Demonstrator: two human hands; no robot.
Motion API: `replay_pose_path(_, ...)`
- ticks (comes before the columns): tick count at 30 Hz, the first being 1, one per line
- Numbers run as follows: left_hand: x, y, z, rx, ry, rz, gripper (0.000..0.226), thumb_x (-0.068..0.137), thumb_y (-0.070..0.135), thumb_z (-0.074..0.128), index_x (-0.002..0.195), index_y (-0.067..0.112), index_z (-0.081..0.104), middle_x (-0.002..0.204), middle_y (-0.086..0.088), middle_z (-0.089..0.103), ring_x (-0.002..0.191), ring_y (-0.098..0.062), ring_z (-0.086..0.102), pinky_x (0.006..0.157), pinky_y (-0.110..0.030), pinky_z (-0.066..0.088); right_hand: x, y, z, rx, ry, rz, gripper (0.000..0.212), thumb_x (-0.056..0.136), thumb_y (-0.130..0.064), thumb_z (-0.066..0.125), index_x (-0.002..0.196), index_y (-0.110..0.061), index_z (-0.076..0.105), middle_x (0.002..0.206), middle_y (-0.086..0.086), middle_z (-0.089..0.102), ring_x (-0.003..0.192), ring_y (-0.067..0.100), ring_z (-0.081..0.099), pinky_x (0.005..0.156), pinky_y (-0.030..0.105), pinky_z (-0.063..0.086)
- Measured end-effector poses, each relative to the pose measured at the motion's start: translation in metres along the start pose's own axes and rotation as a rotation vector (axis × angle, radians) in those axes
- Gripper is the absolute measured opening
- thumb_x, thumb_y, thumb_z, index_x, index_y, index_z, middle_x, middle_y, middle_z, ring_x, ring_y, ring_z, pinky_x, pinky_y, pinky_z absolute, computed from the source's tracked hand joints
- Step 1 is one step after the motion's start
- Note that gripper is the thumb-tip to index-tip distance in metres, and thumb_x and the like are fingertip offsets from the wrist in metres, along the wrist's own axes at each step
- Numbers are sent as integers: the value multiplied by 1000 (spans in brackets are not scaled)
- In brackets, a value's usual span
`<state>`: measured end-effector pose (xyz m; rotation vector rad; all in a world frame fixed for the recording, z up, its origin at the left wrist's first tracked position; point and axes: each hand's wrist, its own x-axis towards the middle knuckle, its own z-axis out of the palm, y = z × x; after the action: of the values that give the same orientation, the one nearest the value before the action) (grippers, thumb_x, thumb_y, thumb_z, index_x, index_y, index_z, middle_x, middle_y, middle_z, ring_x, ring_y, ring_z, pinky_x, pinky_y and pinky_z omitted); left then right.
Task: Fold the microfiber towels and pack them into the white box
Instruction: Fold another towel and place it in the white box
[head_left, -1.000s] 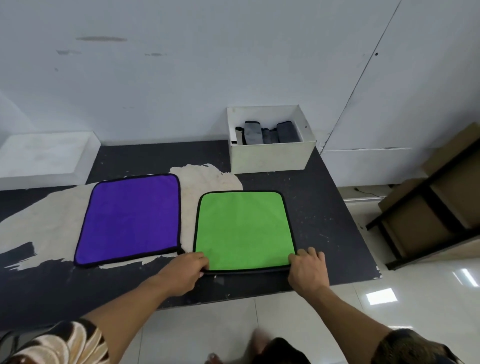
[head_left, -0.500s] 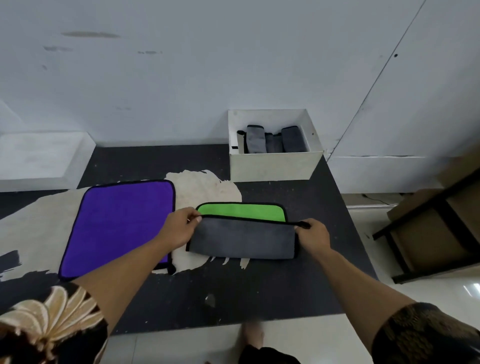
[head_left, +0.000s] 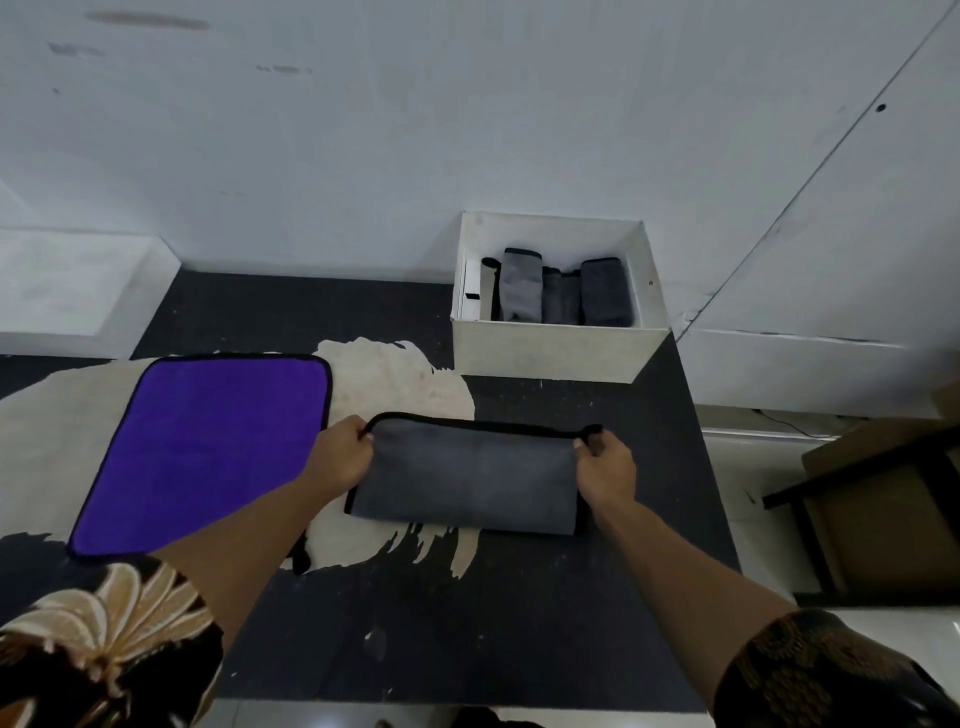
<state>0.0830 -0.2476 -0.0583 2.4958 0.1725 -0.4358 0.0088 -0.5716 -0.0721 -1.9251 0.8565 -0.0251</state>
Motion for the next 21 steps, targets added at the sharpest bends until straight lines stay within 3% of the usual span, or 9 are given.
replay_pose_path(4,7,0,6,34,-123,-84,21,97,22,47,106,5,55,104,-12,61,92,-25,57,75,-34,45,13,-7,5,-209,-152,71,43,92,-24,66,131,-10,57,127,9,61,115,29,58,85,29,45)
replay_pose_path(6,8,0,9,55,-122,-86,29,100,30,46,111,5,55,108,-12,60,99,-28,58,81,-36,47,16,-8,5,-302,-187,74,49,91,-19,66,136,-9,53,134,12,58,119,30,56,90,32,46)
replay_pose_path(11,10,1,13,67,4,-93,28,101,25,43,110,2,55,106,-17,62,95,-30,58,84,-40,49,23,-19,8,-268,-110,-17,40,92,-12,63,131,-8,56,130,14,61,118,31,58,95,34,49)
replay_pose_path(16,12,3,15,101,-15,-107,27,100,23,46,114,2,54,107,-15,62,92,-26,58,79,-36,49,23,-17,9,-307,-153,36,42,91,-8,61,132,-10,52,126,15,60,114,31,58,89,32,49)
replay_pose_path(21,14,3,17,69,30,-123,31,100,21,46,122,1,49,107,-18,61,86,-24,56,75,-35,48,22,-19,12,-203,-55,-23,32,91,-5,59,123,-9,56,120,13,65,109,31,61,86,33,50)
